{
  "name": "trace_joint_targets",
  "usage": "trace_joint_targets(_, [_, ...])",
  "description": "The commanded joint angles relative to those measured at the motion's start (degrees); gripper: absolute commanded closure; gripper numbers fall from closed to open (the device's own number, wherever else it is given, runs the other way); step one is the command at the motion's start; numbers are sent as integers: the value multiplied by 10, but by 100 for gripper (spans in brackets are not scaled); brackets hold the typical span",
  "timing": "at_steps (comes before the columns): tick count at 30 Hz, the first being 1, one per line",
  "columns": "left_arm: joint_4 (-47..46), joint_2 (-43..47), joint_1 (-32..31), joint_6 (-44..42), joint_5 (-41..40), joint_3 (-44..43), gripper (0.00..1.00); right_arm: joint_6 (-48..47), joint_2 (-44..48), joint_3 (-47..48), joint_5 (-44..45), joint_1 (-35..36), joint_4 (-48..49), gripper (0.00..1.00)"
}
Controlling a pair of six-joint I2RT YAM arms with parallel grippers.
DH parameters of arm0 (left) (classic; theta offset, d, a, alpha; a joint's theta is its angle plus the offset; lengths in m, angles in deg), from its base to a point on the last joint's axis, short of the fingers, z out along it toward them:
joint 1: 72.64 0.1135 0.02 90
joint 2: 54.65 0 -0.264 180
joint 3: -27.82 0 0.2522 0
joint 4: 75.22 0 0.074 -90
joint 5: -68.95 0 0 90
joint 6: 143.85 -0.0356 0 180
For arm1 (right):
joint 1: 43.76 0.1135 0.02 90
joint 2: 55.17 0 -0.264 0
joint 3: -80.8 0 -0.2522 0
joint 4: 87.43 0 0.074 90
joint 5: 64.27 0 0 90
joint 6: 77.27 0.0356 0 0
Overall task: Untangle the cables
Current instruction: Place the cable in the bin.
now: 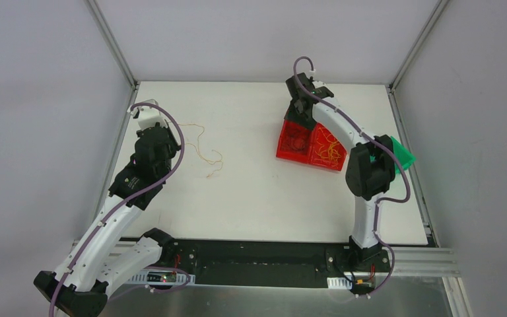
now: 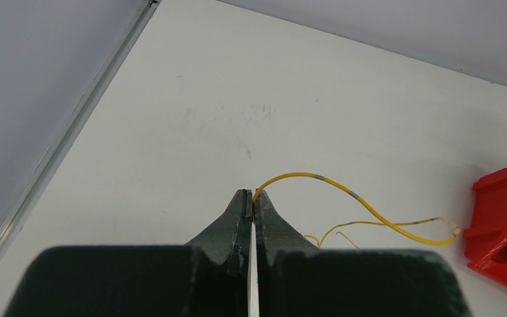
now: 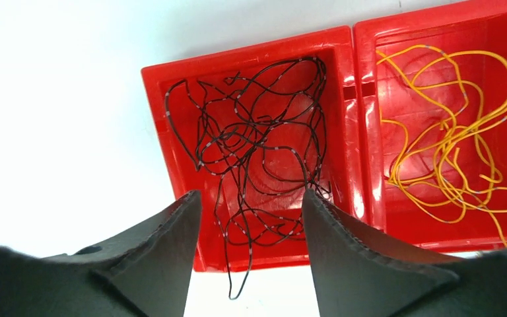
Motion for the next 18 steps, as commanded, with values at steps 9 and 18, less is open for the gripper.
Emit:
trace_joint_targets(9, [-7, -5, 3, 1, 113, -14, 100, -43, 143, 3, -42, -6, -28, 1])
trace_joint_targets(18, [46, -40, -4, 71, 245, -59, 100, -76, 282, -117, -143, -7, 15, 1])
